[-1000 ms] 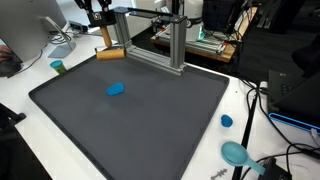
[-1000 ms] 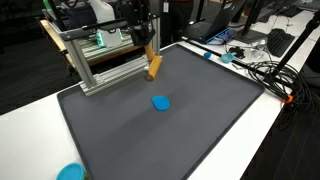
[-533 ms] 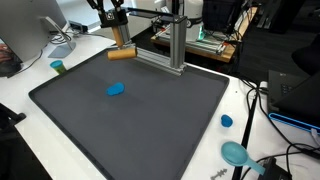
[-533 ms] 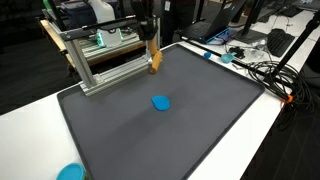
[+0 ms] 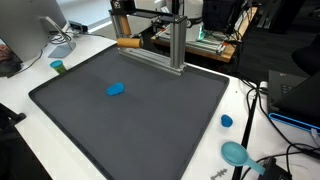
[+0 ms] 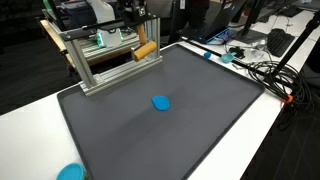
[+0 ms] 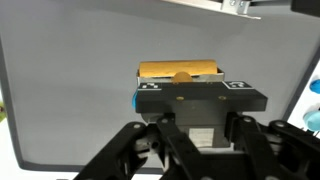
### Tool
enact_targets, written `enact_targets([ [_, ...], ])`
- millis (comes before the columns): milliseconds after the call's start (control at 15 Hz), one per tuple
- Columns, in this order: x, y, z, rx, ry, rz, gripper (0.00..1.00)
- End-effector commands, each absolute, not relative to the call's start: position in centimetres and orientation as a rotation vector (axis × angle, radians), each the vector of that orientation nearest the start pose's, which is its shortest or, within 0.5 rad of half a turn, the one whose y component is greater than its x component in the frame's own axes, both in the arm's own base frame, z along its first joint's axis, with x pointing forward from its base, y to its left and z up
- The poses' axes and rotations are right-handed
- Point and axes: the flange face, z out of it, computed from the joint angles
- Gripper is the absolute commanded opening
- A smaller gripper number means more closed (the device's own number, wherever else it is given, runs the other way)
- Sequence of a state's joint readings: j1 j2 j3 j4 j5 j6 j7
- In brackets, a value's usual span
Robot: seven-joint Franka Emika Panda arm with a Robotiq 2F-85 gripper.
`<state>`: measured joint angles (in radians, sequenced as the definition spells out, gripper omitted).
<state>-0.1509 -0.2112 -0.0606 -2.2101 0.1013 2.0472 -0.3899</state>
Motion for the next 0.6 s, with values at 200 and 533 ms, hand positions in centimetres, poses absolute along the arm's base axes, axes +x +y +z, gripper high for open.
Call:
enact_targets([
  [200, 39.4, 0.3, 48.9, -3.107, 0.306, -0.265, 0.22],
  [533, 39.5, 2.5, 47.6, -3.138, 0.312, -0.246, 0.22],
])
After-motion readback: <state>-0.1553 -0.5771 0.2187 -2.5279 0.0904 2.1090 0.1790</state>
